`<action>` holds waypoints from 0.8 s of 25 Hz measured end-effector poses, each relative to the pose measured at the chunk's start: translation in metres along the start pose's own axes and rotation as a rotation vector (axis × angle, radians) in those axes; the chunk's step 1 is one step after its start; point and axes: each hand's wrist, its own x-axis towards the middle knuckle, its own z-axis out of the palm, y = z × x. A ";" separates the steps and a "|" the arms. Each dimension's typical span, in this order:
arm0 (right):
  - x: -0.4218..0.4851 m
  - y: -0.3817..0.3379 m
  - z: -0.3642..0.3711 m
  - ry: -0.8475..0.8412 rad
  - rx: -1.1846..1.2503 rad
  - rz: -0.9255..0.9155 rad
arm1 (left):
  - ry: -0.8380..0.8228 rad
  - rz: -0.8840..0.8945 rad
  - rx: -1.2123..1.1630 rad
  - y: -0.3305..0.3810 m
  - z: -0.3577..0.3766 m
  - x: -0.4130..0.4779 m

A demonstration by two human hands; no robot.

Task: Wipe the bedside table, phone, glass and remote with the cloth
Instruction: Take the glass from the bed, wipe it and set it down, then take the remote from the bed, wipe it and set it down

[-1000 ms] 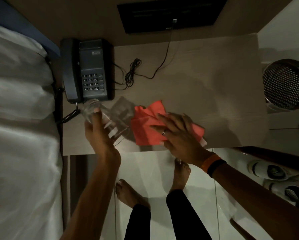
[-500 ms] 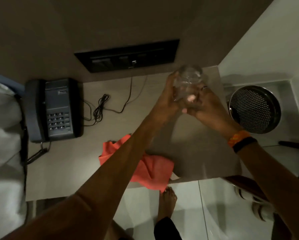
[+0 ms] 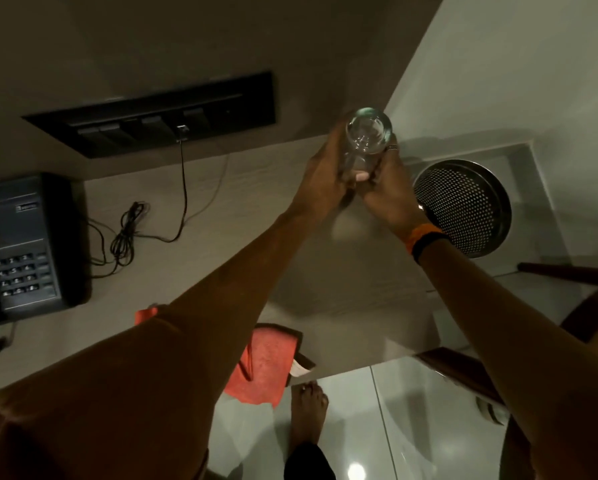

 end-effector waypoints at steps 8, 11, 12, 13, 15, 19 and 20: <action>-0.120 -0.034 0.048 0.286 -0.357 -0.218 | 0.251 0.060 0.578 -0.006 -0.058 -0.127; -0.164 -0.089 0.101 0.089 -0.458 -0.393 | 0.325 -0.042 0.819 -0.018 -0.115 -0.197; -0.174 -0.112 0.125 0.001 -0.458 -0.415 | 0.377 -0.111 0.855 -0.023 -0.141 -0.225; -0.183 -0.135 0.149 -0.081 -0.475 -0.454 | 0.434 -0.180 0.885 -0.027 -0.165 -0.252; -0.205 -0.188 0.204 -0.237 -0.539 -0.602 | 0.554 -0.310 0.936 -0.031 -0.226 -0.314; -0.273 -0.298 0.318 -0.457 -0.558 -0.970 | 0.821 -0.585 0.989 -0.023 -0.342 -0.454; -0.290 -0.318 0.341 -0.485 -0.552 -1.018 | 0.853 -0.642 0.996 -0.022 -0.362 -0.484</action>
